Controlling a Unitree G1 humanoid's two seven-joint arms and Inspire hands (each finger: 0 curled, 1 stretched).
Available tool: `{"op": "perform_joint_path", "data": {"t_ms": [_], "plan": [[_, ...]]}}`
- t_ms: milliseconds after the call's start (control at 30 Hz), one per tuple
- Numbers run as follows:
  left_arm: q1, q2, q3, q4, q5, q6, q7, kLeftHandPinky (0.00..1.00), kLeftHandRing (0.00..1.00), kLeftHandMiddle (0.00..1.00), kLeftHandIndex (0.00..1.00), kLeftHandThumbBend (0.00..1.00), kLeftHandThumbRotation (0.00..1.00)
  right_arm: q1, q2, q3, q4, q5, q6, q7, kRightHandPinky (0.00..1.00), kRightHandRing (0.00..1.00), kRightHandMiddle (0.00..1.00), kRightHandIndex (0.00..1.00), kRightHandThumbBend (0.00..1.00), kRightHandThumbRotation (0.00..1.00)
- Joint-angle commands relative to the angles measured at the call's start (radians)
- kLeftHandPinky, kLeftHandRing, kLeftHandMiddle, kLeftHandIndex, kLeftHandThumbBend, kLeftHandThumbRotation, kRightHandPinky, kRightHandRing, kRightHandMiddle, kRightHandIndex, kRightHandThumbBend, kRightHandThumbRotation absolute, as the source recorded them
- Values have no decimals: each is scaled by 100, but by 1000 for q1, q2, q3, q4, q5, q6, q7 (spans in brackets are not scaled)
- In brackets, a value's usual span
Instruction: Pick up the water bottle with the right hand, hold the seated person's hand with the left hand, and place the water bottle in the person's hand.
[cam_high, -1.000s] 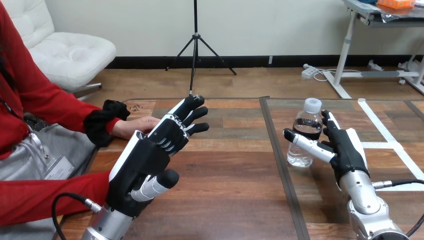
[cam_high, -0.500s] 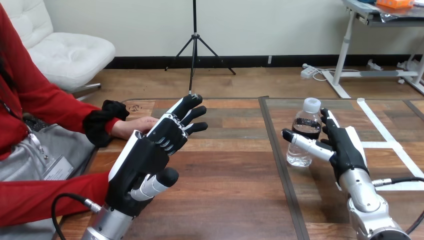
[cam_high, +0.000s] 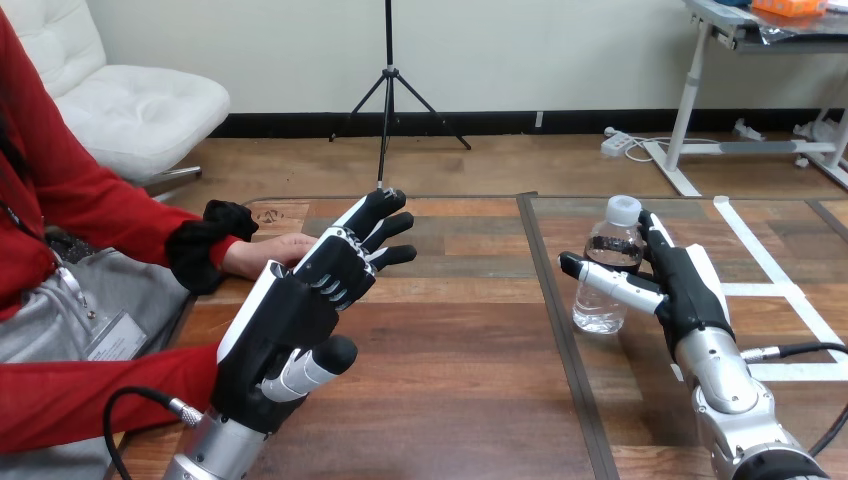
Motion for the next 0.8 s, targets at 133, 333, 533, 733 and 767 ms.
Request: {"op": "perform_joint_path", "data": {"t_ms": [133, 333, 533, 733, 767], "plan": [[-10, 8, 11, -52, -7, -17, 10, 84, 92, 95, 92, 100, 74, -98, 5, 8, 11, -9, 0, -2, 89, 98, 99, 100, 100, 36], [-14, 9, 17, -49, -23, -12, -3, 83, 92, 94, 92, 100, 74, -104, 10, 14, 21, -19, 15, -12, 87, 97, 98, 100, 100, 38], [-8, 12, 20, -56, -24, -7, 0, 83, 91, 93, 91, 100, 74, -112, 13, 30, 30, -40, 35, -26, 86, 96, 98, 100, 100, 40], [-3, 13, 23, -66, -33, -1, -8, 82, 91, 93, 90, 100, 74, -118, 17, 41, 39, -57, 57, -37, 87, 96, 98, 100, 100, 41], [-2, 13, 24, -68, -35, -3, -8, 82, 91, 93, 90, 100, 74, -119, 18, 42, 41, -60, 60, -40, 87, 96, 98, 100, 100, 40]]}}
